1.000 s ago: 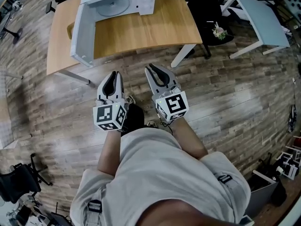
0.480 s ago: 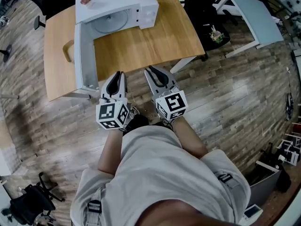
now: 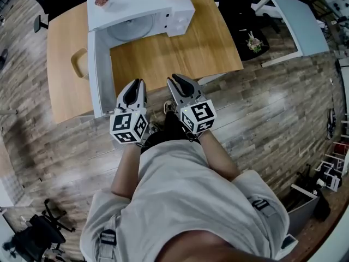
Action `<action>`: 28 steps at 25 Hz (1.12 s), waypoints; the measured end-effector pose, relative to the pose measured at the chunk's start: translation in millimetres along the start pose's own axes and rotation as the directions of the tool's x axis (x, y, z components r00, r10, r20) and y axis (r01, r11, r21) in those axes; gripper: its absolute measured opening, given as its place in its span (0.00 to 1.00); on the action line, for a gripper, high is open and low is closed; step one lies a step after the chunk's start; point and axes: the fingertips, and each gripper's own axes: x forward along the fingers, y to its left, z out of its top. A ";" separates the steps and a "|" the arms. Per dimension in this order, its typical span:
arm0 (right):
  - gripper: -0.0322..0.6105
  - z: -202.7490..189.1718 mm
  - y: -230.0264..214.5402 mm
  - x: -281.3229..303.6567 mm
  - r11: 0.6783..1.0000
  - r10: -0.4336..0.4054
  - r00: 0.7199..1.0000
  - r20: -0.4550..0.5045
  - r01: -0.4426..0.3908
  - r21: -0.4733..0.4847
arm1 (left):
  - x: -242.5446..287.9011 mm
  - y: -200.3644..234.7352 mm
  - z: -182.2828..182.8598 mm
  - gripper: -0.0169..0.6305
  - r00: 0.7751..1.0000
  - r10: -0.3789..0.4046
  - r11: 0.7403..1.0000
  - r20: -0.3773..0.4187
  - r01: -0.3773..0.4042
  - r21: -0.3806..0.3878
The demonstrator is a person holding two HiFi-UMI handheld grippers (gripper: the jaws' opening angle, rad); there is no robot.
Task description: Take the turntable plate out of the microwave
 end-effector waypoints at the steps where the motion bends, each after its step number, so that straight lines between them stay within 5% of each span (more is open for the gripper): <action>1: 0.16 0.1 -4.5 6.5 1.000 0.003 1.000 -0.004 -0.003 0.003 | 6.5 2.6 0.4 0.12 1.000 0.002 1.000 -0.004 -0.002 -0.002; 18: 0.18 -0.9 -88.0 135.7 0.981 0.190 0.978 -0.086 -0.186 0.053 | 118.7 67.0 0.8 0.12 0.980 0.170 0.985 -0.105 -0.172 -0.008; 28: 0.18 -45.6 -101.0 165.8 0.957 0.263 0.947 -0.182 -0.234 0.169 | 140.1 94.1 -30.4 0.12 0.966 0.208 0.959 -0.157 -0.233 -0.163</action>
